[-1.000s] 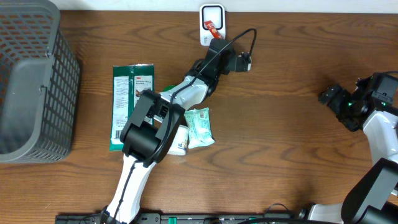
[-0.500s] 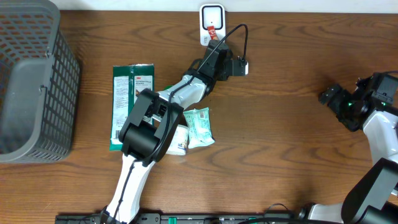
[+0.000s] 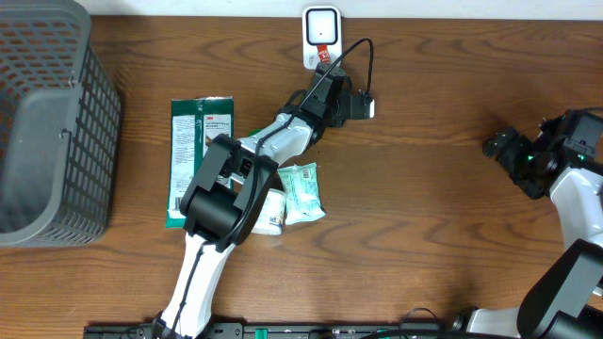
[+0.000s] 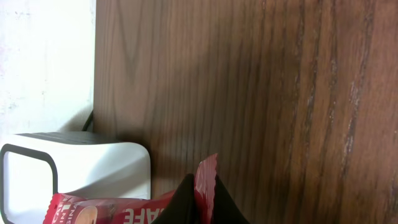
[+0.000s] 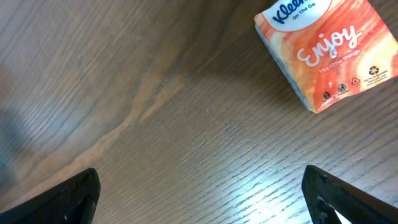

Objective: Scan the item barcode
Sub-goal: 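Hold the packet against the scanner window, adjusting its angle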

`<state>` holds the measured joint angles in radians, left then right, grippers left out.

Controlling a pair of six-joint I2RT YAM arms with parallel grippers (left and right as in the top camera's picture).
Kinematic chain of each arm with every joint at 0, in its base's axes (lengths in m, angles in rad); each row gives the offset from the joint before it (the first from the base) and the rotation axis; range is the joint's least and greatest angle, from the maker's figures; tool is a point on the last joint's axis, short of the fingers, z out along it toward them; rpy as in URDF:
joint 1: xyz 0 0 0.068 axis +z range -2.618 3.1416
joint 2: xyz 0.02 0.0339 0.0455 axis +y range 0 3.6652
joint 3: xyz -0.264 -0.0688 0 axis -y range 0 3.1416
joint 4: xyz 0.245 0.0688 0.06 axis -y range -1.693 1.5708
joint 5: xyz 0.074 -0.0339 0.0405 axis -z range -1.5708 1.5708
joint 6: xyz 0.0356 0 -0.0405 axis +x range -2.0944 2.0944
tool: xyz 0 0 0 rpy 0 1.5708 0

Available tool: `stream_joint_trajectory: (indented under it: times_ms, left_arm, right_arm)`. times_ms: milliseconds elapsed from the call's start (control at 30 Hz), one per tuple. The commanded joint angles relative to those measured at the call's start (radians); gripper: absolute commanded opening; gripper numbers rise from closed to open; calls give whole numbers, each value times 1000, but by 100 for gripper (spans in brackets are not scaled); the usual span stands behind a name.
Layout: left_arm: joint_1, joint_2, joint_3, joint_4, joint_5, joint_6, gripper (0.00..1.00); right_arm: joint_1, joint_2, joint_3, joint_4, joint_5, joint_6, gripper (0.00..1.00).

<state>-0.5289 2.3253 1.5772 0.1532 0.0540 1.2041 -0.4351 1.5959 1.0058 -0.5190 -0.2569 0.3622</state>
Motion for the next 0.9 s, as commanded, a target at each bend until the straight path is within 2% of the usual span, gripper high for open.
stream_joint_trajectory:
  times_ms: [0, 400, 867]
  left_arm:
    - [14, 10, 6, 1, 14, -13, 7]
    - [51, 7, 6, 87, 13, -13, 7]
    - [54, -126, 7, 88, 14, -13, 7]
  right_arm:
    - [-5, -14, 6, 0, 5, -12, 99]
    - [-5, -14, 6, 0, 5, -12, 99]
    - [-5, -14, 6, 0, 5, -12, 99]
